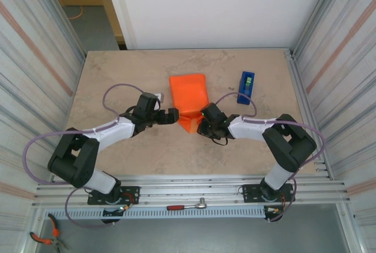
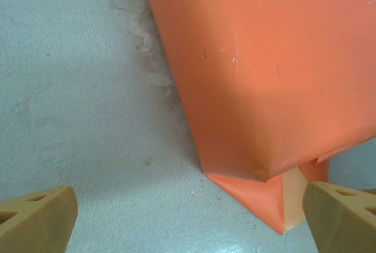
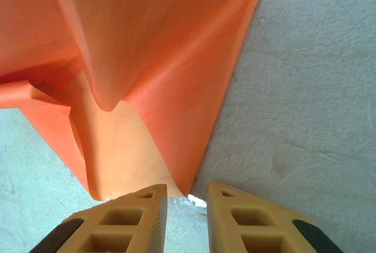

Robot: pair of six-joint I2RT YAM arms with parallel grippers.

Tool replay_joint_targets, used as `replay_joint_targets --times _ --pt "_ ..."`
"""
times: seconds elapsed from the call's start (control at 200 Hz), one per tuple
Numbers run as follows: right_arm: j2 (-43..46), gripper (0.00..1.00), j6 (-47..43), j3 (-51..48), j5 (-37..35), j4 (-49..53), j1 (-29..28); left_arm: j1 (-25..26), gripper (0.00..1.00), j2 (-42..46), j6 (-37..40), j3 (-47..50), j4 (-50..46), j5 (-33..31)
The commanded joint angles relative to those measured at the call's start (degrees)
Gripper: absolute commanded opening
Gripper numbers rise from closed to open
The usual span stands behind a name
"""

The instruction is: Wrap the gift box in paper

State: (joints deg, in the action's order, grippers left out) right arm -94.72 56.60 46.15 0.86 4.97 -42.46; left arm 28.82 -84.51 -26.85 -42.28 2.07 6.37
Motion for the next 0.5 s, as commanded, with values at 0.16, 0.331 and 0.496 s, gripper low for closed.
replay_joint_targets --times 0.16,0.331,0.496 --pt "2.1 0.24 1.2 0.1 -2.7 1.7 -0.8 -0.6 0.99 1.4 -0.5 0.8 1.5 1.2" --pt "0.7 0.25 1.2 0.8 -2.3 1.1 -0.7 -0.6 0.99 1.5 -0.7 1.1 1.8 1.4" --pt "-1.1 0.26 1.1 1.8 -1.5 0.6 -0.7 -0.7 0.99 1.7 -0.6 1.3 1.7 1.4"
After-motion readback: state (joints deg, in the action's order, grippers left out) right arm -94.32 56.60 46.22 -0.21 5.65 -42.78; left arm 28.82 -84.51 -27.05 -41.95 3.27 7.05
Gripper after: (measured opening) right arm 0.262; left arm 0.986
